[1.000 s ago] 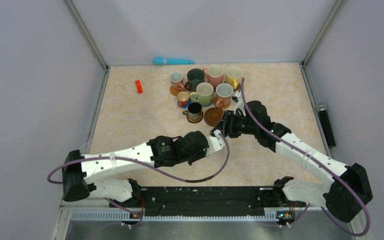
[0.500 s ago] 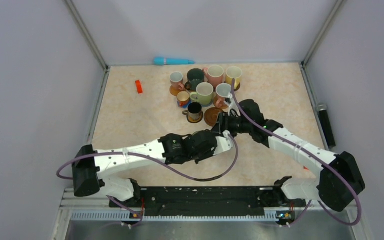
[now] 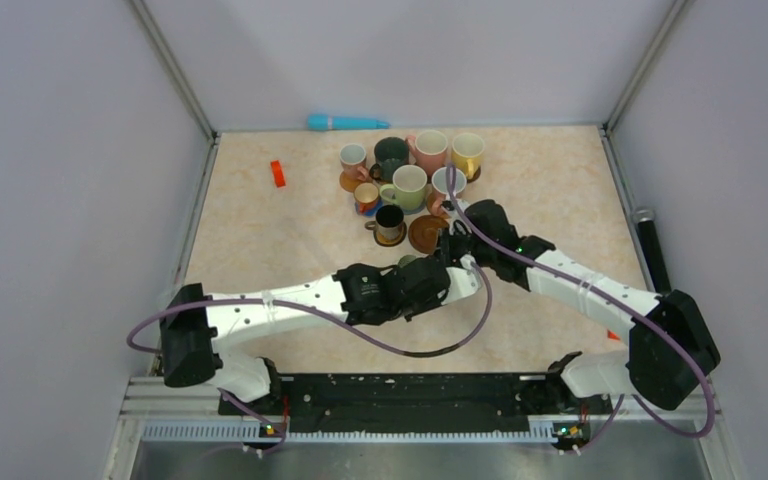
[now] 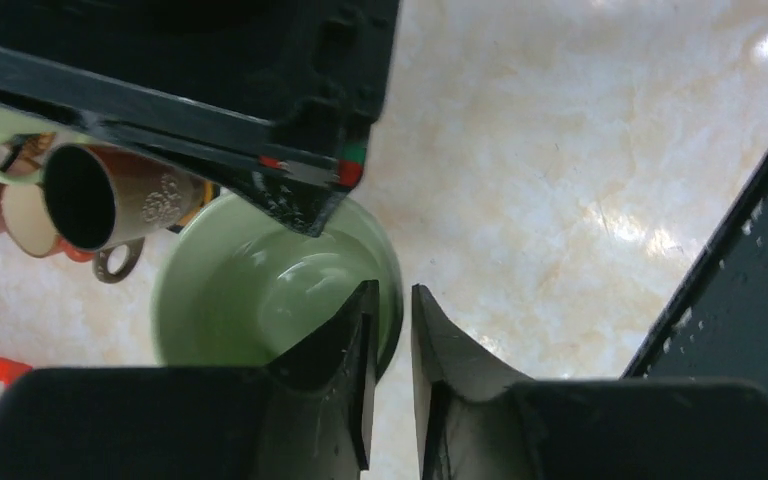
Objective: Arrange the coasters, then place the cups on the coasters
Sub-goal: Place the cup on the coaster.
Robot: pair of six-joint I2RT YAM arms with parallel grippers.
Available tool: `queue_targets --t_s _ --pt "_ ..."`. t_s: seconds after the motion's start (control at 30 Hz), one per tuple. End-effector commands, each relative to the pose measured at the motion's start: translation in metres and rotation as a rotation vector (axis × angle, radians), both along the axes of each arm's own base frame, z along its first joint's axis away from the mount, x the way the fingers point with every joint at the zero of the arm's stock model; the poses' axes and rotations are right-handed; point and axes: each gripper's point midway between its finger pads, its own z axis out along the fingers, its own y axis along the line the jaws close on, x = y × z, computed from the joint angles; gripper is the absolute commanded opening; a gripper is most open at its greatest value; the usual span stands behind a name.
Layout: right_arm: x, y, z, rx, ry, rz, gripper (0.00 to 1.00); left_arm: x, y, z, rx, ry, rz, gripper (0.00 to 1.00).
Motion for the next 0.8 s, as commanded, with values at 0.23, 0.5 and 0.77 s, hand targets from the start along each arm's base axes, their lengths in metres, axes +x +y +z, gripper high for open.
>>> queue_targets --t_s 0.23,0.5,0.77 --pt "0.067 -0.023 0.052 -0.048 -0.139 -0.186 0.00 0.028 0.009 0.048 -0.289 -0.094 0.210 0.89" --pt "0.101 -0.050 0.049 -0.249 -0.202 -0.241 0.00 0.046 0.071 0.070 -0.528 -0.021 0.356 0.99" --pt "0.135 -0.066 0.049 -0.461 -0.306 -0.194 0.00 0.066 0.151 0.109 -0.658 -0.048 0.644 0.99"
